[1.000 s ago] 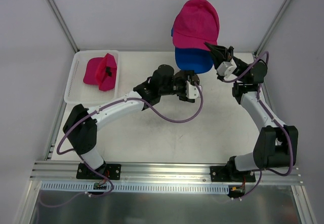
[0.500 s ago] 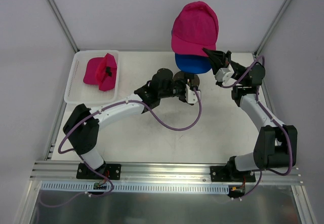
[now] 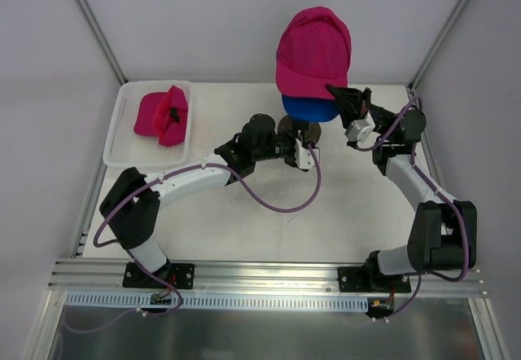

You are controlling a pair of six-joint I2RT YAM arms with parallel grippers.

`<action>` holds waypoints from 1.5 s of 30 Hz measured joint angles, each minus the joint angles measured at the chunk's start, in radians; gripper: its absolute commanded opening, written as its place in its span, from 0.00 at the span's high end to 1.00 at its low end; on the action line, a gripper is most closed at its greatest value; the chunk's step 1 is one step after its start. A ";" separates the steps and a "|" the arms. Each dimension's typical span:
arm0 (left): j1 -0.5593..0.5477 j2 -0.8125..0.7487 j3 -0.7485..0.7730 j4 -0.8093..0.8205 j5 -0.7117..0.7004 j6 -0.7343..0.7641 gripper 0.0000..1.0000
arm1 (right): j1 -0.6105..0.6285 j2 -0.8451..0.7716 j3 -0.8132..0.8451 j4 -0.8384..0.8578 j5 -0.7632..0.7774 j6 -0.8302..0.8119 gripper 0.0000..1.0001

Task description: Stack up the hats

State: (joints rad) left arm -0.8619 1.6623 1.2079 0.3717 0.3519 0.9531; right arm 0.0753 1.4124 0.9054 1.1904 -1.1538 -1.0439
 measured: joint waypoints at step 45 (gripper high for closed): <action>0.470 -0.166 0.418 -0.575 0.270 -1.398 0.29 | -0.114 -0.282 0.140 -0.664 0.270 0.459 0.08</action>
State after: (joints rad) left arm -0.3920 1.4963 1.6264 -0.2035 0.6224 -0.4454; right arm -0.0387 1.1305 1.0454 0.5262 -0.8837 -0.5846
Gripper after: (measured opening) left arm 0.705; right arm 0.928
